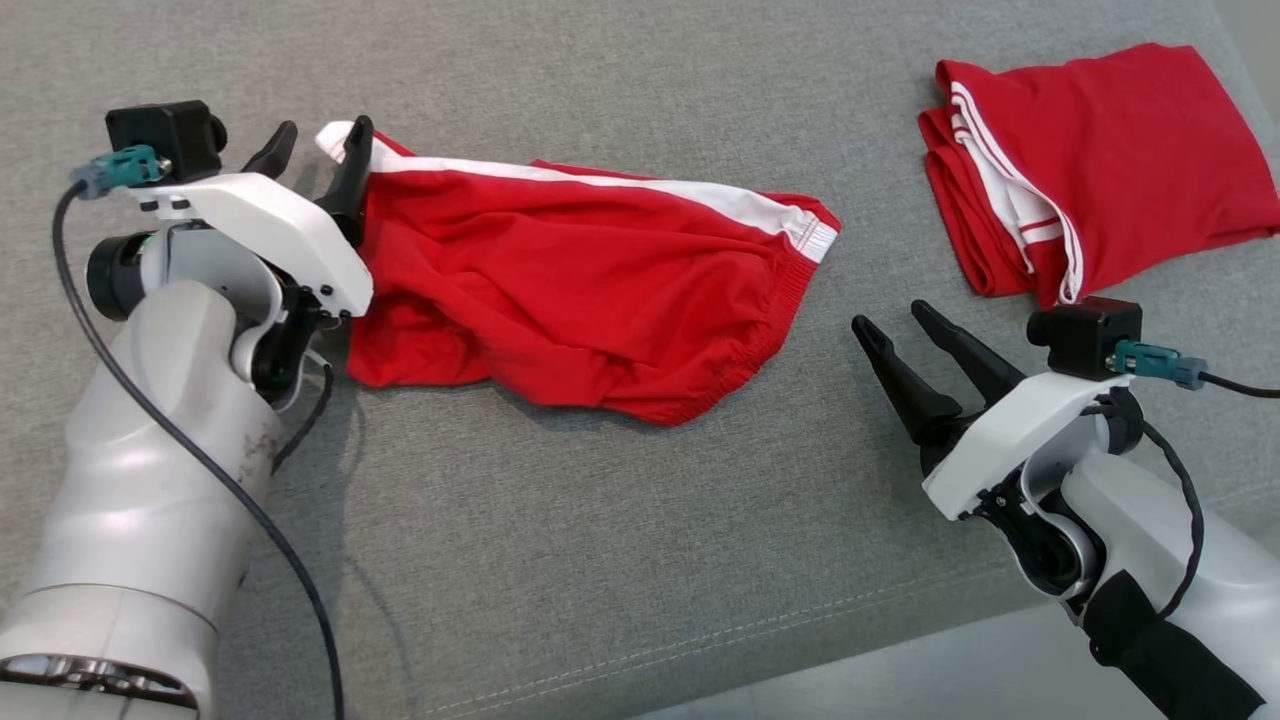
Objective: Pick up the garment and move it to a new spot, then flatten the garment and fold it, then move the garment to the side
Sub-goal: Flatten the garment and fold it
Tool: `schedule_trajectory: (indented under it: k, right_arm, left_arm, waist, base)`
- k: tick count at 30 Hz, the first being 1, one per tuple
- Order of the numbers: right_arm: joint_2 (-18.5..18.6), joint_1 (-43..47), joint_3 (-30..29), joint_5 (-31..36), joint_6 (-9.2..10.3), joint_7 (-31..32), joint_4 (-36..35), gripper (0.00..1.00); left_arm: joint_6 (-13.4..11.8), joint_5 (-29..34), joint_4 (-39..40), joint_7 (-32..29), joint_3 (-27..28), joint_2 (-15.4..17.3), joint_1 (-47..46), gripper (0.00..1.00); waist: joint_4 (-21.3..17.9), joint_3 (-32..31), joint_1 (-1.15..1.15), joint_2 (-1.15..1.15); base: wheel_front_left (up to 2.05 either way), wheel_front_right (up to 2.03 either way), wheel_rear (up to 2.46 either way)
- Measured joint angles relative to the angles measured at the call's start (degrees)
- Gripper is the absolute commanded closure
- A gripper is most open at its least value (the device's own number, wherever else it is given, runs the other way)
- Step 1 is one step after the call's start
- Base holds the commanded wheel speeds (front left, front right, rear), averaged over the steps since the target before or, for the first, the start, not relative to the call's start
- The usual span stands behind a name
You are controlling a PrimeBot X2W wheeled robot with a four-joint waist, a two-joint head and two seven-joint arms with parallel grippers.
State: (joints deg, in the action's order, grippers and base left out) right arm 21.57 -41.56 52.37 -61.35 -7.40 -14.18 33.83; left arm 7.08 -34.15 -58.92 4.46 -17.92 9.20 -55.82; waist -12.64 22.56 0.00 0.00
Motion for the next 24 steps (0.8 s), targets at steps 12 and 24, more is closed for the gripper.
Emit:
schedule_trajectory:
  k: [12, 24]
  right_arm:
    - [-1.2, 0.6, -0.9, 1.3, 0.0, 0.0, -1.4, 0.0]
    - [-1.5, 1.0, -1.0, 1.4, 0.0, -0.1, -1.6, 0.0]
  left_arm:
    - [0.0, -9.8, 3.2, -6.0, -8.7, 6.8, -1.0, 0.0]
    - [0.0, -16.1, 3.4, -4.8, -13.1, 8.1, -1.1, 0.2]
  waist:
    - [-1.9, 1.9, 0.0, 0.0]
    - [-2.9, 3.6, 0.0, 0.0]
  base:
    - [0.0, 0.0, 0.0]
    - [0.0, 0.0, 0.0]
